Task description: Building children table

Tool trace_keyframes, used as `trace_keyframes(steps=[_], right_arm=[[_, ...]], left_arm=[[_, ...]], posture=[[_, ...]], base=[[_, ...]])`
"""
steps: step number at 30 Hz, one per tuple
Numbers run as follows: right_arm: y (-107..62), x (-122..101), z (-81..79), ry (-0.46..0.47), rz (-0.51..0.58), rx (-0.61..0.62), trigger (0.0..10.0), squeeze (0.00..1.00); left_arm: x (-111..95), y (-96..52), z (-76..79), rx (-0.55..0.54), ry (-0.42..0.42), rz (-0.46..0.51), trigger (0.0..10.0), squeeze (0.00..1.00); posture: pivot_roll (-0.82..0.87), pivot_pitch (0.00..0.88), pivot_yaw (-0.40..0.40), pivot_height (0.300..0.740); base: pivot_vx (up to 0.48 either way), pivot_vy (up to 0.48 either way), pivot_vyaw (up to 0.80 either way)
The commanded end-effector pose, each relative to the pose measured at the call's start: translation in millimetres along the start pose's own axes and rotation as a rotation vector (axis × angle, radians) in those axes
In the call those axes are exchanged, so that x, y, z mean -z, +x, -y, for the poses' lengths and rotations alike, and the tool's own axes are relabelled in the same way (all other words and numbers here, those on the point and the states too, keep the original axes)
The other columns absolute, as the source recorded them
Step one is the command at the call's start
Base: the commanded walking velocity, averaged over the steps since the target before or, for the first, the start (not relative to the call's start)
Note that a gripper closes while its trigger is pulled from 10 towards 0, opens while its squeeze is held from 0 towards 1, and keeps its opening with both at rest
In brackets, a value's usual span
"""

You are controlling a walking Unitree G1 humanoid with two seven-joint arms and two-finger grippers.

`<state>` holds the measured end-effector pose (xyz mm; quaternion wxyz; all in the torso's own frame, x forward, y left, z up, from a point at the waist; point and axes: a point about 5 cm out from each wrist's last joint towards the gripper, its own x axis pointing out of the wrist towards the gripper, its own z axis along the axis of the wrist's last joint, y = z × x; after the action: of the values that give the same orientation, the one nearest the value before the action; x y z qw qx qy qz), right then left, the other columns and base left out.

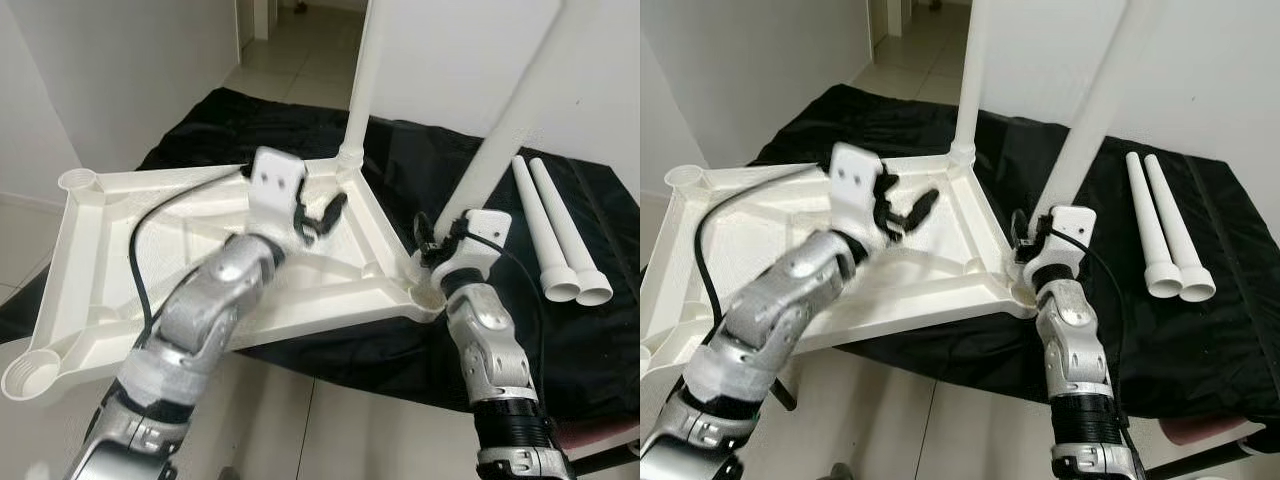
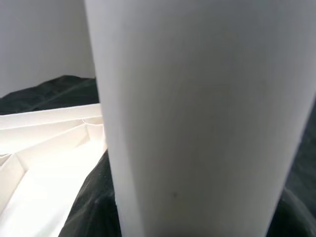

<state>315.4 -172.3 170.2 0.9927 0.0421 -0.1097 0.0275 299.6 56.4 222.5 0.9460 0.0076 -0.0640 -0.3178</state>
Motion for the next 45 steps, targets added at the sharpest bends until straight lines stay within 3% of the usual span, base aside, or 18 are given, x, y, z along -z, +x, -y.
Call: trace_keyframes(steps=[1, 3, 5, 10, 19, 32, 37, 45], right_arm=[[-3.5, -5, 2.8, -0.008, 0.046, -0.014, 10.0, 0.0], [-7.0, -4, 2.8, 0.005, 0.055, -0.028, 10.0, 0.0], [-17.4, 3, 4.4, 0.018, 0.054, -0.047, 10.0, 0.0], [-22.2, 12, 9.8, 0.0, 0.025, -0.043, 10.0, 0.0], [-20.4, 26, 21.8, -0.007, -0.014, -0.036, 10.0, 0.0], [-11.4, 41, 7.6, -0.052, -0.056, -0.228, 10.0, 0.0], [-15.4, 43, 0.7, -0.091, -0.061, -0.314, 10.0, 0.0], [-28.5, 52, 6.4, -0.128, -0.094, -0.344, 10.0, 0.0]], left_arm=[[0, -3.9, 18.6, 0.252, 0.004, 0.002, 10.0, 0.0], [9, -6.5, 21.3, 0.275, -0.022, -0.043, 10.0, 0.0], [34, -16.0, 26.5, 0.357, -0.035, -0.187, 10.0, 0.0], [42, -22.4, 30.0, 0.394, -0.02, -0.234, 10.0, 0.0], [45, -26.4, 32.6, 0.403, 0.0, -0.243, 10.0, 0.0], [41, -30.1, 32.0, 0.4, 0.003, -0.255, 10.0, 0.0], [38, -30.5, 30.8, 0.392, 0.001, -0.252, 10.0, 0.0], [35, -29.3, 28.6, 0.38, -0.004, -0.245, 10.0, 0.0]], posture=[[0.04, 0.019, -0.06, 0.74], [0.04, 0.019, -0.06, 0.74], [0.03, 0.027, -0.056, 0.74], [0.03, 0.031, -0.051, 0.74], [0.02, 0.032, -0.041, 0.74], [0.04, 0.037, -0.044, 0.74], [0.04, 0.037, -0.044, 0.74], [0.04, 0.042, -0.048, 0.74]], base=[[0.0, 0.0, 0.0], [0.0, 0.0, 0.0], [0.0, 0.0, 0.0], [0.0, 0.0, 0.0], [0.0, 0.0, 0.0], [0.0, 0.0, 0.0], [0.0, 0.0, 0.0], [0.0, 0.0, 0.0]])
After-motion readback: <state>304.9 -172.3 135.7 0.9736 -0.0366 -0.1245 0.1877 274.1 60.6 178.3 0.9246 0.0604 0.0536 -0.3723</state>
